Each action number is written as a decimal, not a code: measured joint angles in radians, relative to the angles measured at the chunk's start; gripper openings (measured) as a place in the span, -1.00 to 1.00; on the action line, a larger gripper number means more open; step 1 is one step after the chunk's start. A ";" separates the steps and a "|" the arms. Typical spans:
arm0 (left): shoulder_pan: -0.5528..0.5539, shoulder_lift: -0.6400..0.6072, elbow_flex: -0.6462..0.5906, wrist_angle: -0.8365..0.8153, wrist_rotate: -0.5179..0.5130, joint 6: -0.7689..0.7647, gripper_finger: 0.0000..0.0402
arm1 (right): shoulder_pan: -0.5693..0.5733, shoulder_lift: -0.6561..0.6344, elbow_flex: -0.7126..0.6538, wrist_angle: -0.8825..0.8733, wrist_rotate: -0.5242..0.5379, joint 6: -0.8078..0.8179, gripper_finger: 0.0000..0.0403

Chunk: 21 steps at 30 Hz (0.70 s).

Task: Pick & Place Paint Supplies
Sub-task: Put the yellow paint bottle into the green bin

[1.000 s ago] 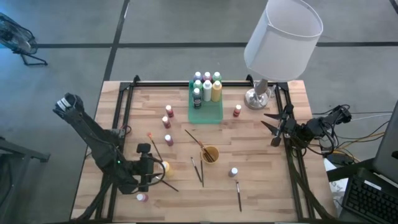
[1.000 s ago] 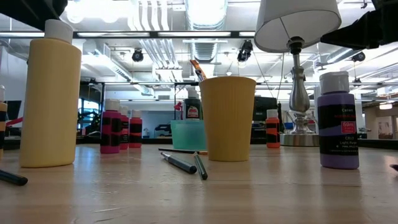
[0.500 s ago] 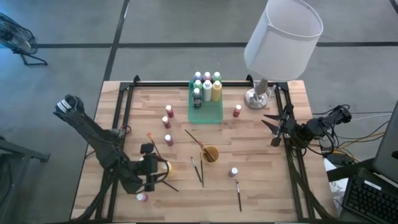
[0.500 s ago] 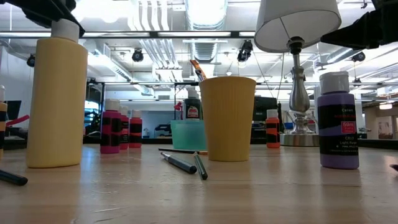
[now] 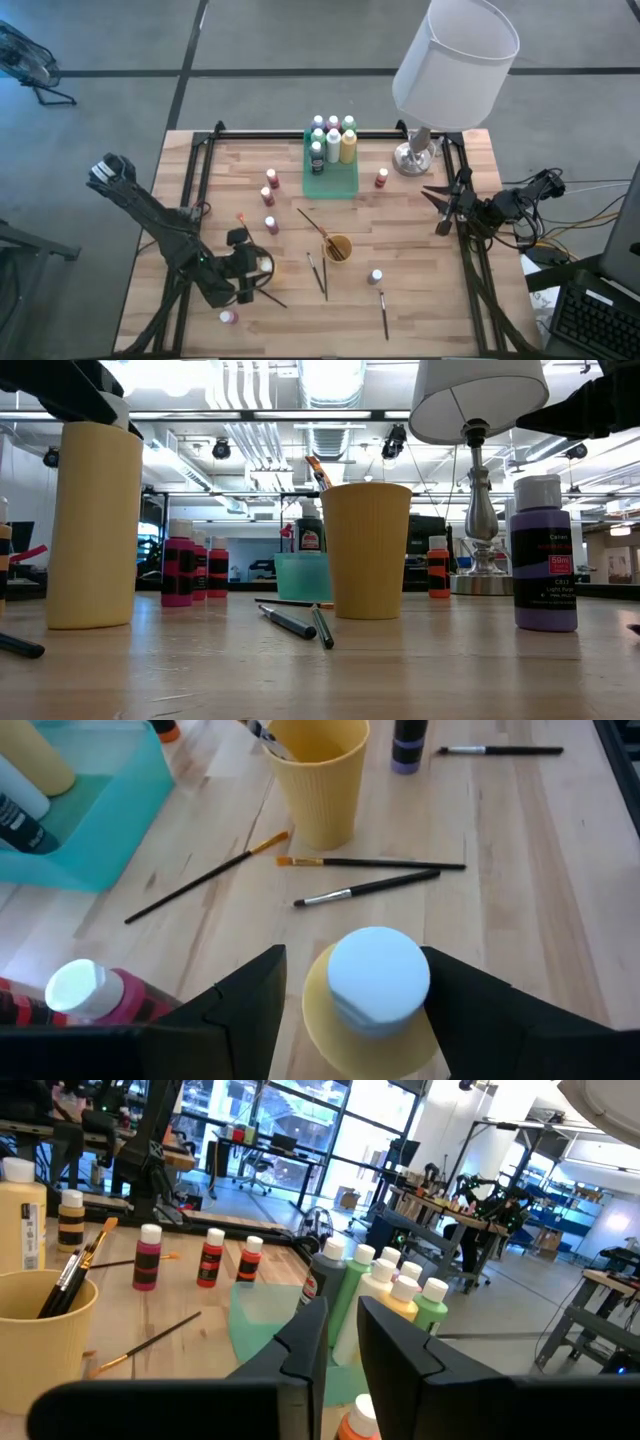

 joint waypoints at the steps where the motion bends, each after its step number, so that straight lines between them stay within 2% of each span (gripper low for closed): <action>1: 0.000 0.000 -0.005 0.005 -0.004 -0.005 0.14 | 0.000 0.000 0.000 0.000 0.000 0.000 -0.74; 7: 0.000 -0.001 -0.019 0.036 -0.001 0.000 0.06 | 0.000 0.000 0.000 0.000 0.000 0.000 -0.79; 16: 0.000 -0.002 -0.019 0.035 0.007 0.032 -0.36 | 0.000 0.000 0.000 0.000 0.000 0.000 -0.68; 21: 0.000 -0.003 -0.019 0.033 0.008 0.043 -0.38 | 0.000 0.000 0.000 0.000 0.000 0.000 -0.59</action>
